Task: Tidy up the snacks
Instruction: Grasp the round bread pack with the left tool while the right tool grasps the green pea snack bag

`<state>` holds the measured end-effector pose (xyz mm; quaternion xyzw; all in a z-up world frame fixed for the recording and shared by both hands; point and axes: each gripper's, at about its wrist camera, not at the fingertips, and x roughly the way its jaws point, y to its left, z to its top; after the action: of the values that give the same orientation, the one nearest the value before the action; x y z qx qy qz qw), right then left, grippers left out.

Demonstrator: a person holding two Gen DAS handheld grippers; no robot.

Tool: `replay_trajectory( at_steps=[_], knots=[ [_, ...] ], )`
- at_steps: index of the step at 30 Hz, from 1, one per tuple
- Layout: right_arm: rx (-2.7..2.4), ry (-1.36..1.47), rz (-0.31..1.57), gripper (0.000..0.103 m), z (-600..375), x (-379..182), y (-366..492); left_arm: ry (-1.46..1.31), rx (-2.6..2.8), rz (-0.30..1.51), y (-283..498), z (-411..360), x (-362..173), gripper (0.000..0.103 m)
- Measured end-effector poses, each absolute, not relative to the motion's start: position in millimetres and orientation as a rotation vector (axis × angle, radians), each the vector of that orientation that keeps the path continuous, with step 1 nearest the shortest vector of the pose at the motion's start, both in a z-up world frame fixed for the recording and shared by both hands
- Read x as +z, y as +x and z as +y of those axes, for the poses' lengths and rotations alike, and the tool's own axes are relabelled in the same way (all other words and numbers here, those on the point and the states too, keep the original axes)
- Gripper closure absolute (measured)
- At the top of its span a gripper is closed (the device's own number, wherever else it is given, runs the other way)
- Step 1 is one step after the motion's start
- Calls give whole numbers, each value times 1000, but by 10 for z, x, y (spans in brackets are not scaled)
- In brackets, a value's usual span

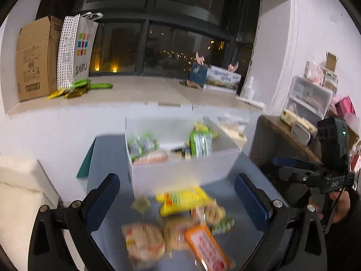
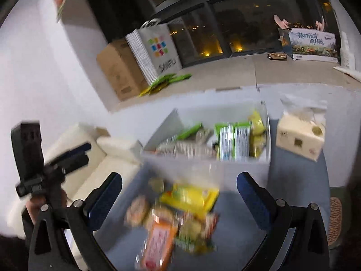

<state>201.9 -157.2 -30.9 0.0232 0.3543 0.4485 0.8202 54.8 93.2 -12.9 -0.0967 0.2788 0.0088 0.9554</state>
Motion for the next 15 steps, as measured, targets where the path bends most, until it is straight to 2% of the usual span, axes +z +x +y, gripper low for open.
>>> replay_trajectory(
  at_steps=[7,15],
  knots=[
    [887,18,814,0,-1856,-699,1545,-204,25,685,316,840,-572,0],
    [864,-121,873,0,-1620,-1001,1560,-237,37,654,209,910,-520,0]
  ],
)
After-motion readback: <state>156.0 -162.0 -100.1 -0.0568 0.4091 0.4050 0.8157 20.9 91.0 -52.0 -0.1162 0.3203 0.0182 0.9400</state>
